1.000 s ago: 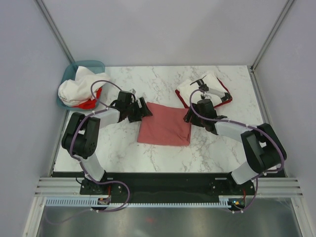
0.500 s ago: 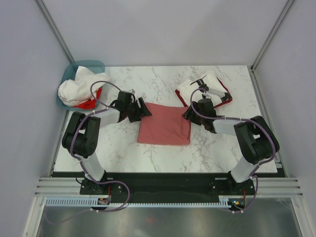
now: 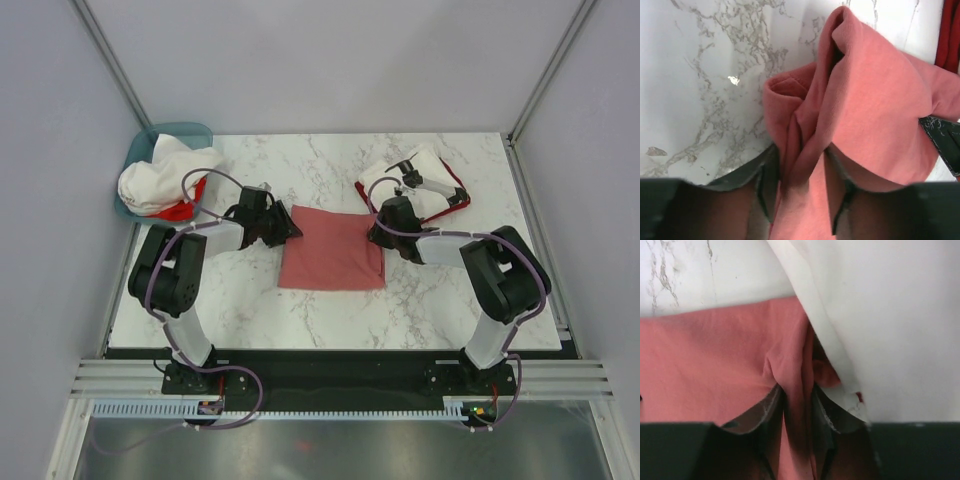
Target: Fold and stack the t-shirts
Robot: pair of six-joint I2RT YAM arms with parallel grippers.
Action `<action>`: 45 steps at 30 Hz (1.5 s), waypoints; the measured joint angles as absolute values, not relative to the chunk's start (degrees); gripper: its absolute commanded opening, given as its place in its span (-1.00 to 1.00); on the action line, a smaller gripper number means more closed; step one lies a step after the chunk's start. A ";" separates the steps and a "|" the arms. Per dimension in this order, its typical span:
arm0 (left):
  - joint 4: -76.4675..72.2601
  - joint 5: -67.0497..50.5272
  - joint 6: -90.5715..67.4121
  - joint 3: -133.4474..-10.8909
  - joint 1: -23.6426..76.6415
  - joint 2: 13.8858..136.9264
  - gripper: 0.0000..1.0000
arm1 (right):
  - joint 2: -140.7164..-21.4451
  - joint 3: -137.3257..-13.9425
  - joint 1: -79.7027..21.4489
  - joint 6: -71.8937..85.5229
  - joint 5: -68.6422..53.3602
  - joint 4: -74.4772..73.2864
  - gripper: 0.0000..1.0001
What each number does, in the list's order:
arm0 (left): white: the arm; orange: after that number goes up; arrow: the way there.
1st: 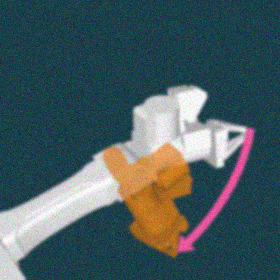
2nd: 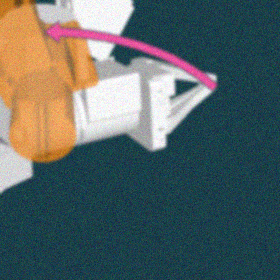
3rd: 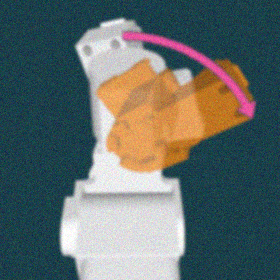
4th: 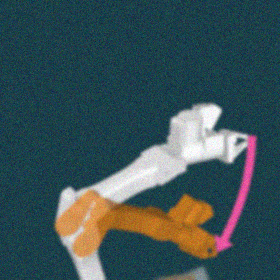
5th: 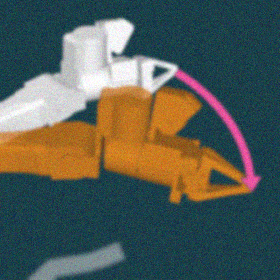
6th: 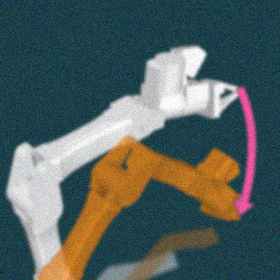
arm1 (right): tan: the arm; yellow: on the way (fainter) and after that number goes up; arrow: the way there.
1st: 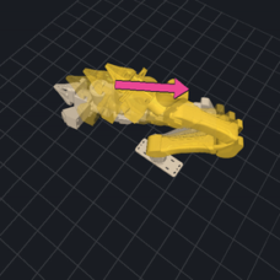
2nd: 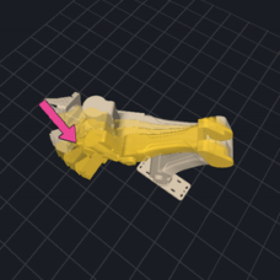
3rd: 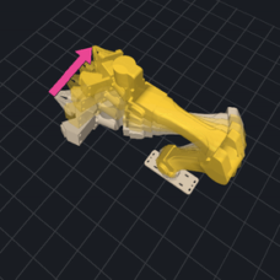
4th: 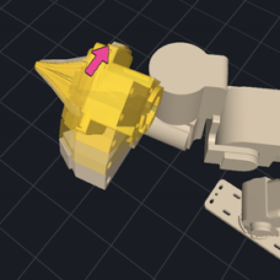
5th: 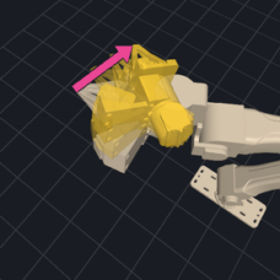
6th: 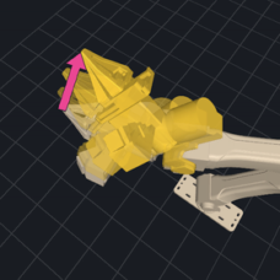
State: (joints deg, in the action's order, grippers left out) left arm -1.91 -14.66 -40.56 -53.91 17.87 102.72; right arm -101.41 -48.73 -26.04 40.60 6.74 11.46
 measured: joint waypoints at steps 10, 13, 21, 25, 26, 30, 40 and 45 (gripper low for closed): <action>-3.97 -12.71 -40.91 -54.81 19.11 105.32 -0.96 | -102.98 -52.60 -31.05 35.81 11.77 7.46 -1.00; -3.77 -10.66 -40.91 -54.81 20.03 104.84 -0.96 | -102.98 -52.82 -31.57 34.83 12.05 7.05 -1.00; 1.19 -0.27 -40.36 -50.59 24.05 96.64 -0.96 | -100.55 -52.93 -31.75 31.64 9.39 4.71 -1.00; 2.66 2.87 -40.32 -46.78 25.28 87.90 -0.96 | -97.03 -52.93 -31.94 30.09 6.79 3.75 -1.00; 2.85 3.29 -40.29 -46.02 25.54 85.71 -0.96 | -95.94 -52.93 -32.05 29.78 6.13 3.75 -1.00; 2.85 5.26 -40.45 -43.62 26.96 78.89 -0.96 | -91.22 -52.93 -32.25 27.99 4.99 3.33 -1.00; -0.23 14.13 -44.86 -41.78 40.53 74.76 -0.96 | -82.72 -60.99 -27.64 25.61 7.70 -9.39 -1.00; -2.24 17.17 -46.37 -48.16 47.62 78.26 -0.96 | -79.59 -64.25 -20.12 26.35 7.88 -15.88 -1.00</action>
State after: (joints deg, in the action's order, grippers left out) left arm -2.24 17.17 -46.37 -48.16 47.62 78.26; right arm -79.59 -64.25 -20.12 26.35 7.88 -15.88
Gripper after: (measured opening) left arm 0.056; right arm 0.181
